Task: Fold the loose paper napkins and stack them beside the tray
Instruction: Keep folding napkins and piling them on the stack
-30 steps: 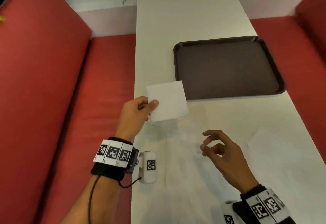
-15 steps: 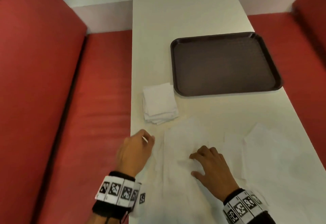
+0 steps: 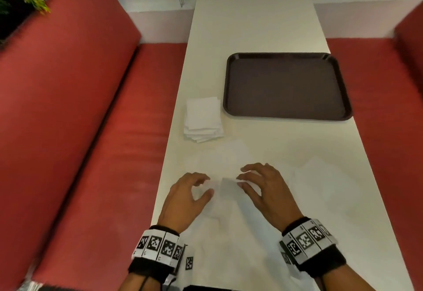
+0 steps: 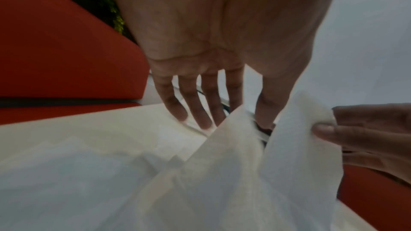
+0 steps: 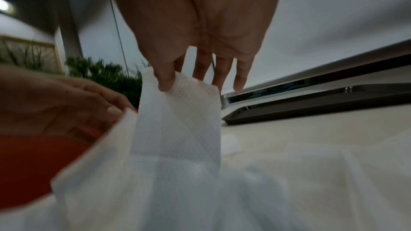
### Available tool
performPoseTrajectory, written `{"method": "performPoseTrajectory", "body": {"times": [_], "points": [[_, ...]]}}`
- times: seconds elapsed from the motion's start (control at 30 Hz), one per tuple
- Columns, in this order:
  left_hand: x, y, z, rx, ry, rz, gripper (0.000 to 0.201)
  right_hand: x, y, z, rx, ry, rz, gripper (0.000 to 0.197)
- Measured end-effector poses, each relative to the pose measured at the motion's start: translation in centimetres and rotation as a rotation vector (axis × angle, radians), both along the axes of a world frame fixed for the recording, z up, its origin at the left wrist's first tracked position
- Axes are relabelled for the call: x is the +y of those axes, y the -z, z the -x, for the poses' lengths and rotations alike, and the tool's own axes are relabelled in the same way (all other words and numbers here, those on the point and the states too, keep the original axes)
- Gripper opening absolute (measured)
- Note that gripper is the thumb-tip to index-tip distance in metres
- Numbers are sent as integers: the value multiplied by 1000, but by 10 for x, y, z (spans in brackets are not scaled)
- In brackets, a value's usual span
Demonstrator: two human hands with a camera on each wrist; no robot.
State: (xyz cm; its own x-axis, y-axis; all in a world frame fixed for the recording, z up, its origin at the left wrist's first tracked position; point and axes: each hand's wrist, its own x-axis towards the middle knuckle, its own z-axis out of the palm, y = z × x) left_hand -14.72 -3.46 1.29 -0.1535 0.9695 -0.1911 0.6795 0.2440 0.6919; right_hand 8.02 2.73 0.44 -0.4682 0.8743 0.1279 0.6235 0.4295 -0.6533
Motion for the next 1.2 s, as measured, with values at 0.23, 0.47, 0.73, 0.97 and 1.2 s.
{"method": "performPoseTrajectory", "body": {"times": [0.23, 0.47, 0.73, 0.97, 1.2], "points": [[-8, -82, -37, -414, -34, -115, 53, -3, -95, -18, 513, 88, 350, 12], [-11, -112, -75, -678, -65, -61, 9, -1, -127, -42, 616, 137, 298, 19], [-15, -109, -88, -690, -141, -48, 13, -22, -150, -62, 503, -140, 15, 13], [-13, -113, -87, -852, -199, -95, 33, -35, -133, -51, 498, 143, 33, 22], [-5, -111, -71, -932, -215, -73, 32, -23, -114, -36, 564, 166, 600, 21]]}}
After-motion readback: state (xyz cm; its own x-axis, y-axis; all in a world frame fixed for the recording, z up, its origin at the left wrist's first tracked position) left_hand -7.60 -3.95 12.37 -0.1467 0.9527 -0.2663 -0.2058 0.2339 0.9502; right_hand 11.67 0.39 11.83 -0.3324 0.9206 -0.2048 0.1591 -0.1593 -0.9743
